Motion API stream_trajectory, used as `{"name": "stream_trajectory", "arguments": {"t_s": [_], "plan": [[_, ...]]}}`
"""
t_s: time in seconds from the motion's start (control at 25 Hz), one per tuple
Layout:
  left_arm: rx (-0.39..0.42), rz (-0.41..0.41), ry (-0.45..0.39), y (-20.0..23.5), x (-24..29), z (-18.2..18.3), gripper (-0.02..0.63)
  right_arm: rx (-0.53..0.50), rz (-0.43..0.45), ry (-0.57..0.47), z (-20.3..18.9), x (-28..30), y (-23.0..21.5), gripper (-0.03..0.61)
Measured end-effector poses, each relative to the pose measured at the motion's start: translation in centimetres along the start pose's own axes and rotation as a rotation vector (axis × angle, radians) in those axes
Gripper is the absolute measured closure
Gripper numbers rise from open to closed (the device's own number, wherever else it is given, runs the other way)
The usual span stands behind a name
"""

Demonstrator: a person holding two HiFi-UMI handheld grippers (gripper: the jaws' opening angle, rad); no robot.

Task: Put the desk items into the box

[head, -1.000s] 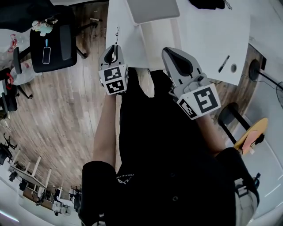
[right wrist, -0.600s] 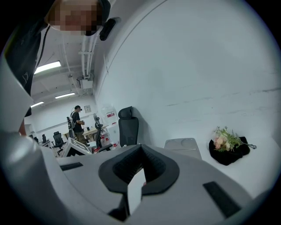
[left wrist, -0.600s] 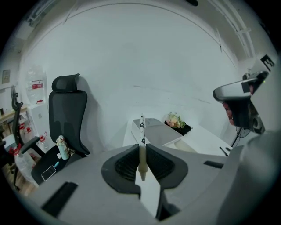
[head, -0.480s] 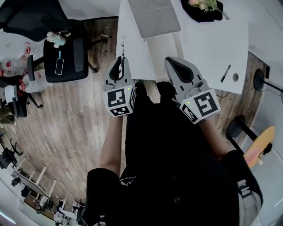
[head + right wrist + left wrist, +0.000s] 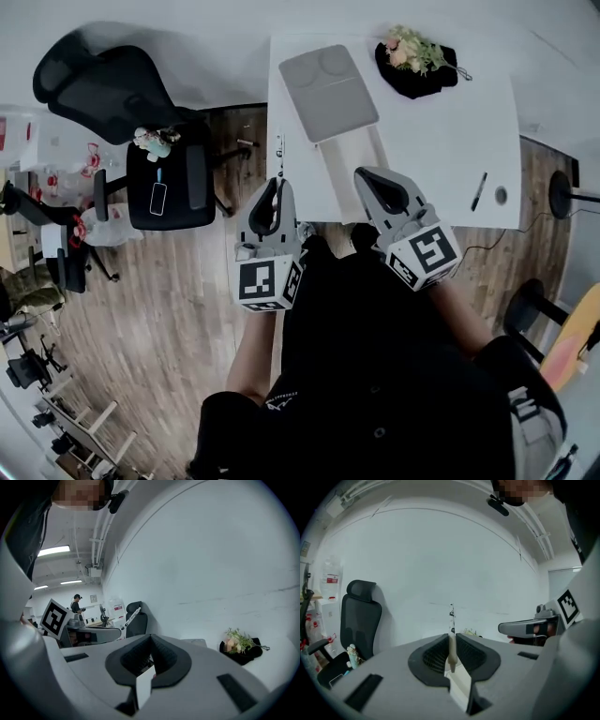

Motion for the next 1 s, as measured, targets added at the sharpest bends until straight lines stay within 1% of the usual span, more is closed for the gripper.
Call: {"name": "stream_trajectory", "arguments": {"t_s": [0.12,0.28,0.48,0.8,1.0], "plan": [[0.014,-0.032,-0.014,-1.1,-0.3,1.0,0.557,0.005,0.0,-0.017,0.5,-0.4,-0.2,0.58],[0.016,-0.052,-0.023,-3.3,0.3,1.6,0.557,0.002,-0.005,-0.032,1.1,-1.6,-1.4,0.58],[0.037,-0.071,-0.037,-5.6,0.9,1.8,0.557,0.0,-0.01,-0.042,1.2,-2.7,-2.5,0.58],[0.029,-0.06,-0.007,-9.0,2.6,0.1,0.557,0.005,-0.01,-0.046,1.0,-4.9,-6.0,0.58],[0.019,-0.044,0.047,-10.5,3.8,-2.3,0.557,0.009,-0.02,-0.048,0.8,-6.2,-8.1,0.58]]}}
Point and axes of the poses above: the fingertips, and each gripper's own axes: x forward along the fingers, y to its left, z out of its top, the point moved 4 cm from there along -x, backward along the fingers, and after that the axes turned 4 degrees about -z, right-handed, at the moved point
